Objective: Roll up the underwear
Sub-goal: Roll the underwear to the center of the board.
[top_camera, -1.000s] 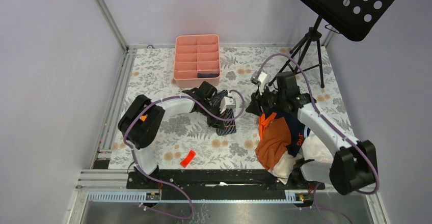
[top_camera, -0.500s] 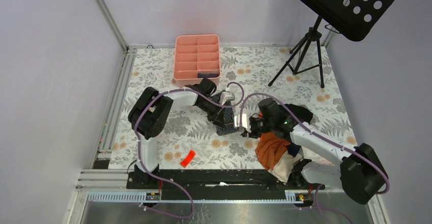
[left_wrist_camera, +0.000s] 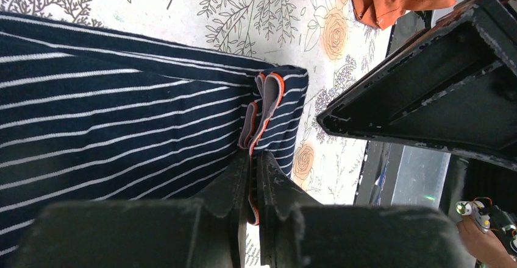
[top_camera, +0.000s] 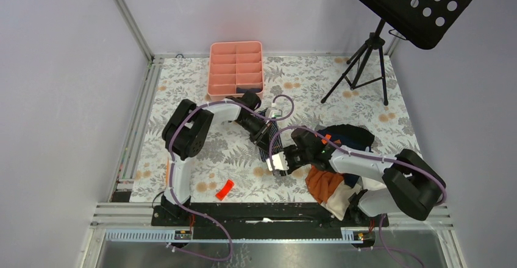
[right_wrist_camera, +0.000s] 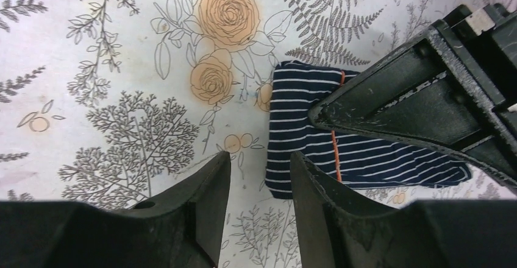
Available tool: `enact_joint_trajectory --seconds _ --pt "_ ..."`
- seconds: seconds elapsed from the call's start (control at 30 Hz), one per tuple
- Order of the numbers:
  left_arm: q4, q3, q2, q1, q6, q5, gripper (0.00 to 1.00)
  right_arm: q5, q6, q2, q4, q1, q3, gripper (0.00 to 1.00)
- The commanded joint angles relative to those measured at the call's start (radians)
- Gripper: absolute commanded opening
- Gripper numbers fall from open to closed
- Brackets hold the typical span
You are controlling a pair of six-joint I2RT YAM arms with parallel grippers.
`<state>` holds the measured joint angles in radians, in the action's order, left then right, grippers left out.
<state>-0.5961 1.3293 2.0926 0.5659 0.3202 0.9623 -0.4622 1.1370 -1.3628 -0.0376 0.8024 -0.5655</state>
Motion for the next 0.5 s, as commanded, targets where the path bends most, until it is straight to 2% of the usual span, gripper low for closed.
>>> enact_joint_trajectory --seconds 0.0,0.37,0.4,0.47 --pt "-0.004 0.0 0.06 -0.002 0.045 -0.125 0.08 0.04 0.063 -0.022 -0.081 0.017 -0.003 0.49" --pt "-0.019 0.014 0.064 -0.006 0.051 -0.141 0.14 0.149 0.142 -0.182 -0.205 0.016 0.04 0.51" --pt "-0.019 0.016 0.064 -0.006 0.051 -0.143 0.15 0.151 0.168 -0.197 -0.183 0.017 0.04 0.48" --pt "-0.02 0.021 0.06 -0.01 0.051 -0.148 0.2 0.153 0.19 -0.232 -0.1 0.018 0.013 0.35"
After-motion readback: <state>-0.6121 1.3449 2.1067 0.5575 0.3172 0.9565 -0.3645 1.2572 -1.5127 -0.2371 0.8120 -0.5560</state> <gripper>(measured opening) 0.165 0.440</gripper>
